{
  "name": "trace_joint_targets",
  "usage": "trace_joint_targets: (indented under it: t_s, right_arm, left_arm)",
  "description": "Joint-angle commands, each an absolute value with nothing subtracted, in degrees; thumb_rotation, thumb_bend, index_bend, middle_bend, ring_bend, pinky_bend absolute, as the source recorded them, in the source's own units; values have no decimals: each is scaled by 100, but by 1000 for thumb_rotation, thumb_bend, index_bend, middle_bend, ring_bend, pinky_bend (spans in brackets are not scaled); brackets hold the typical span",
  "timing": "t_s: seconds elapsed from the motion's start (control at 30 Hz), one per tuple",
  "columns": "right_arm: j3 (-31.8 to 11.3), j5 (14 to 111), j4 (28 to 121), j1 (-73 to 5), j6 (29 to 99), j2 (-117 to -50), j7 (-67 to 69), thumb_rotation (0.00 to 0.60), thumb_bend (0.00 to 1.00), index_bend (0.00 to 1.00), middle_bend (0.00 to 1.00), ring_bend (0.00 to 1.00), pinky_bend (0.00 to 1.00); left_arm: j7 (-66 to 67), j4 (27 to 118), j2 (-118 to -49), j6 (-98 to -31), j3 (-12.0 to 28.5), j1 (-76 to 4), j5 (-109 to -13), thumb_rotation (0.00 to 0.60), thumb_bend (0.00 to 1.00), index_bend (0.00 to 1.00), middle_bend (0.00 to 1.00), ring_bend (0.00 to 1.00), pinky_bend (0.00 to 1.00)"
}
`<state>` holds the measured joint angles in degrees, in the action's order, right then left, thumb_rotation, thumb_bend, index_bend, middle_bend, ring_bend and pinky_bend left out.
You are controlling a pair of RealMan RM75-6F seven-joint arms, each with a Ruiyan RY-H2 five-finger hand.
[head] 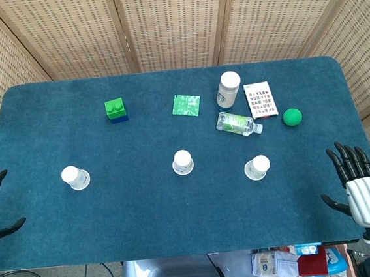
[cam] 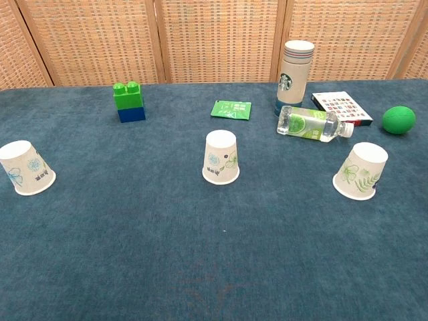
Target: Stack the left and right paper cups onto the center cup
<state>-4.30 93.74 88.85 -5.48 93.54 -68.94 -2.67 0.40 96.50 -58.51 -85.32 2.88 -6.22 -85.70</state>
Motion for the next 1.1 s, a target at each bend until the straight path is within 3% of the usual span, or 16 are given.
trace_joint_targets:
  t_s: [0.03, 0.33, 0.43, 0.5, 0.67, 0.83, 1.1]
  right_arm:
    - [-417, 9384, 8907, -553, 9321, -6895, -355, 600, 0, 17, 0, 0, 0]
    - [-472, 9459, 9166, -1056, 8548, -6779, -325, 600, 0, 33, 0, 0, 0]
    - [-603, 9214, 9376, -1478, 7801, -6689, -322, 600, 0, 50, 8, 0, 0]
    - [-775, 8723, 9553, -1998, 6795, -6672, -23, 600, 0, 67, 29, 0, 0]
    - [-1047, 7670, 9728, -2648, 5473, -6685, 226, 600, 0, 85, 90, 3, 0]
    - [-1123, 7241, 9481, -2921, 5323, -7050, -274, 600, 0, 148, 203, 144, 79]
    - [-1131, 6676, 9010, -3219, 5056, -7469, -675, 600, 85, 220, 300, 221, 145]
  left_arm:
    - [56, 9641, -5857, -8516, 288, -625, -8556, 600, 133, 0, 0, 0, 0]
    - [53, 9678, -5835, -8460, 288, -646, -8555, 600, 133, 0, 0, 0, 0]
    - [60, 9693, -5824, -8462, 293, -648, -8559, 600, 133, 0, 0, 0, 0]
    - [43, 9685, -5821, -8443, 325, -656, -8489, 600, 133, 0, 0, 0, 0]
    - [-7, 9647, -5816, -8325, 373, -690, -8324, 600, 133, 0, 0, 0, 0]
    - [-36, 9622, -5812, -8239, 415, -720, -8201, 600, 132, 0, 0, 0, 0]
    - [-10, 9583, -5831, -8040, 435, -792, -8054, 600, 133, 0, 0, 0, 0]
